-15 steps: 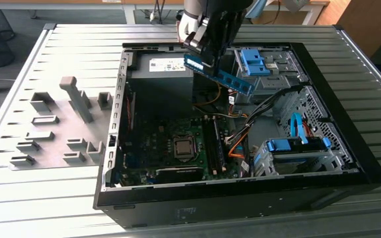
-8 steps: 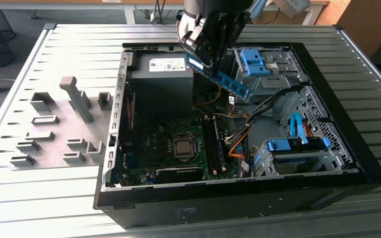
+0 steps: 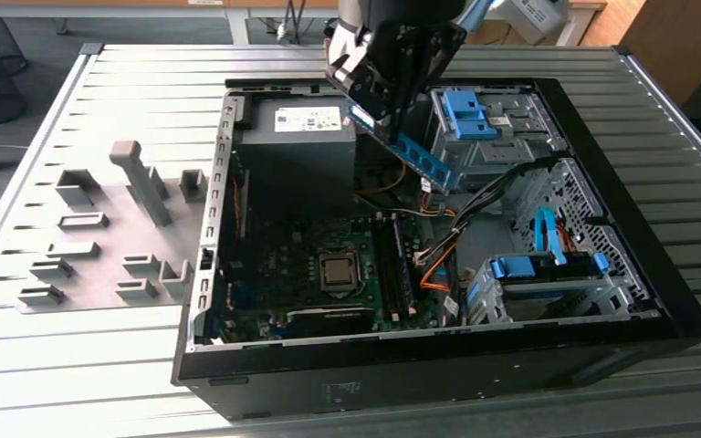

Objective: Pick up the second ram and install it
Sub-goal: 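Insert the second ram into the second slot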

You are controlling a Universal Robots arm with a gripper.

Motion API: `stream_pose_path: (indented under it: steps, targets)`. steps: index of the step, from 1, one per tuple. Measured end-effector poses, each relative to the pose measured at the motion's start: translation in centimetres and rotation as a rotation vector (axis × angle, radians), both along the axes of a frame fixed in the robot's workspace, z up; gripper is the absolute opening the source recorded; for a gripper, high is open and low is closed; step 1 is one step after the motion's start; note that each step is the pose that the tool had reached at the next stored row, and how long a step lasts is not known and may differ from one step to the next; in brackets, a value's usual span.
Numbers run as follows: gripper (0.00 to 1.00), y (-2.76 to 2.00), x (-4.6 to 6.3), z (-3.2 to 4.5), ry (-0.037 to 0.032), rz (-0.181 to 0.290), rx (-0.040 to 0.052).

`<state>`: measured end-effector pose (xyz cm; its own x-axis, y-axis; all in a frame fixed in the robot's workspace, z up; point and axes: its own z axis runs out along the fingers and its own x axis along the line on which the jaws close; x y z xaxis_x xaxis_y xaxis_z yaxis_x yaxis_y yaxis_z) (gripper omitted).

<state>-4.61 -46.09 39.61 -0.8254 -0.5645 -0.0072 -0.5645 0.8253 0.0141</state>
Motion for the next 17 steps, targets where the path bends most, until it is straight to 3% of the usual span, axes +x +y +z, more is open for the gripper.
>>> stream_pose_path:
  steps: [5, 12, 17]
  targets:
    - [0.14, 0.0, 0.0, -0.07, 0.0001, -0.074, -0.0007]
    - [0.14, 0.0, 0.0, -0.11, 0.0, -0.086, -0.0007]
    - [0.14, 0.0, 0.0, -0.28, 0.0, -0.169, -0.0016]
